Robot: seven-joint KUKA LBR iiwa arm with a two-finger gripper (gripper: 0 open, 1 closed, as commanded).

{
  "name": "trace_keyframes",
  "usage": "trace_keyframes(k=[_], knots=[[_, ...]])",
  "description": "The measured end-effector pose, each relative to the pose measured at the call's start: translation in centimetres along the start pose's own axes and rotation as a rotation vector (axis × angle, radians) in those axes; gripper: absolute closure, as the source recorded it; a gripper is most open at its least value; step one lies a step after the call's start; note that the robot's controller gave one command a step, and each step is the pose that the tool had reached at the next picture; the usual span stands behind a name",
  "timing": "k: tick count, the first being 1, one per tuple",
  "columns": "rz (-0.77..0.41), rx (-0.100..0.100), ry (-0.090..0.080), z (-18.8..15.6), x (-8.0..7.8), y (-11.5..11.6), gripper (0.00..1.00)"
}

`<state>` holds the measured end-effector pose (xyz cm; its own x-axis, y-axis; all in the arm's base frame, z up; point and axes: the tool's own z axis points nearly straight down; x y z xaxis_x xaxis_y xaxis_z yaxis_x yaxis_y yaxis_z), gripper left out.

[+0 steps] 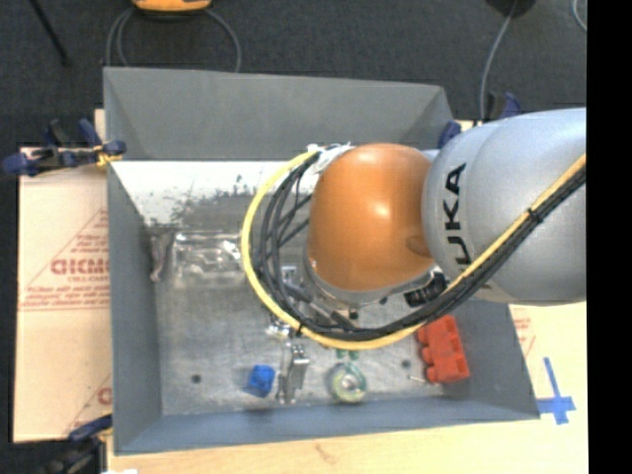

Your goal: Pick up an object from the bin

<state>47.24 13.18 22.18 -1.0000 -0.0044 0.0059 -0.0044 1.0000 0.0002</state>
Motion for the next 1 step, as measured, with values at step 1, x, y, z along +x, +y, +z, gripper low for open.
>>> trace_keyframes(k=[1], knots=[[-0.414, 0.002, -0.011, 13.93, -1.65, -0.68, 0.0]])
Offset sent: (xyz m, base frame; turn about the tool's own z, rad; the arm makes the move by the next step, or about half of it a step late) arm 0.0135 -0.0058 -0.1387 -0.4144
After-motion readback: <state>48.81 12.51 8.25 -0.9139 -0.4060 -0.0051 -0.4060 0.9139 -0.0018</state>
